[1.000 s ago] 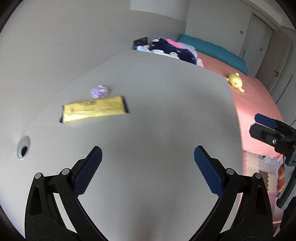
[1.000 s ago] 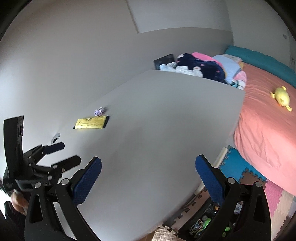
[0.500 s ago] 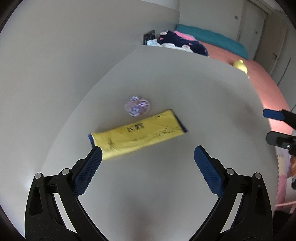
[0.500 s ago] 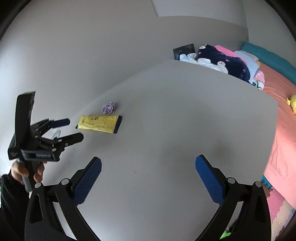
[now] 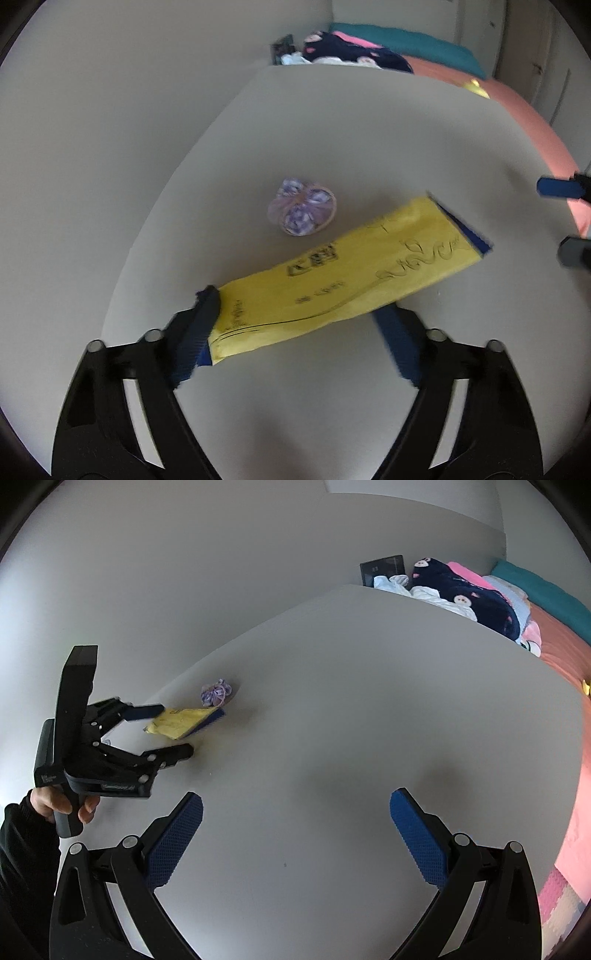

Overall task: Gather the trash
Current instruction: 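Grasp the yellow packet with the left gripper while the right grasps the lilac knotted pouch, then carry the yellow packet and lilac pouch over the black bin and open both grippers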

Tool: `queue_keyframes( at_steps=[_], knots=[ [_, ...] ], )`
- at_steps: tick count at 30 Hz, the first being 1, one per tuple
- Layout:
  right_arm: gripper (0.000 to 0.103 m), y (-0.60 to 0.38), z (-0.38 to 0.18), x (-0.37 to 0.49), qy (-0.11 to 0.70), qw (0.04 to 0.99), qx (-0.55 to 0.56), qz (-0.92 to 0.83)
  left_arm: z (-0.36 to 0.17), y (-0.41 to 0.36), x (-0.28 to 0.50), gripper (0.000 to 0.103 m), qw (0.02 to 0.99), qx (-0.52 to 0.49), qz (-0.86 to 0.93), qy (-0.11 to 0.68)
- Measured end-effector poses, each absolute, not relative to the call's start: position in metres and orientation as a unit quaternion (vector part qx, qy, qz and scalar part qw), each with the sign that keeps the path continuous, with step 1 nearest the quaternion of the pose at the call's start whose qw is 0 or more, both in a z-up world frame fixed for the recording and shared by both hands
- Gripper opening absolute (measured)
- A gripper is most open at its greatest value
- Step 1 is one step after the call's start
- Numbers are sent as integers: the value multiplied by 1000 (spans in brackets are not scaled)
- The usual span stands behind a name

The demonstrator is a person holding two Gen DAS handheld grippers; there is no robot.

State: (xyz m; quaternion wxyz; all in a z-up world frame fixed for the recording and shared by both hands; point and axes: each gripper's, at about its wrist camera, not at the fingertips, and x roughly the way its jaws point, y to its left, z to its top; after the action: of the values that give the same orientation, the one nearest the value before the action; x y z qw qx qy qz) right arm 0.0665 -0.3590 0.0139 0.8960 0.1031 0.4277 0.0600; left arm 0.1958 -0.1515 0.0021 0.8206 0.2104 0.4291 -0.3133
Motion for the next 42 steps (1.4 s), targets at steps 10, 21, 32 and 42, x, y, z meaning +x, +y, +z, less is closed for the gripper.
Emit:
queue_keyframes(
  at_steps=[10, 21, 32, 42],
  knots=[
    [101, -334, 8, 90, 432, 893, 98, 74, 0, -142, 189, 31, 851, 189, -265, 413],
    [101, -277, 9, 142, 448, 884, 53, 119, 13, -85, 180, 31, 870, 151, -213, 417],
    [58, -239, -8, 203, 459, 884, 0, 89, 13, -62, 184, 31, 876, 119, -200, 423],
    [22, -262, 5, 176, 448, 891, 9, 72, 21, -67, 171, 31, 878, 113, -209, 415]
  ],
)
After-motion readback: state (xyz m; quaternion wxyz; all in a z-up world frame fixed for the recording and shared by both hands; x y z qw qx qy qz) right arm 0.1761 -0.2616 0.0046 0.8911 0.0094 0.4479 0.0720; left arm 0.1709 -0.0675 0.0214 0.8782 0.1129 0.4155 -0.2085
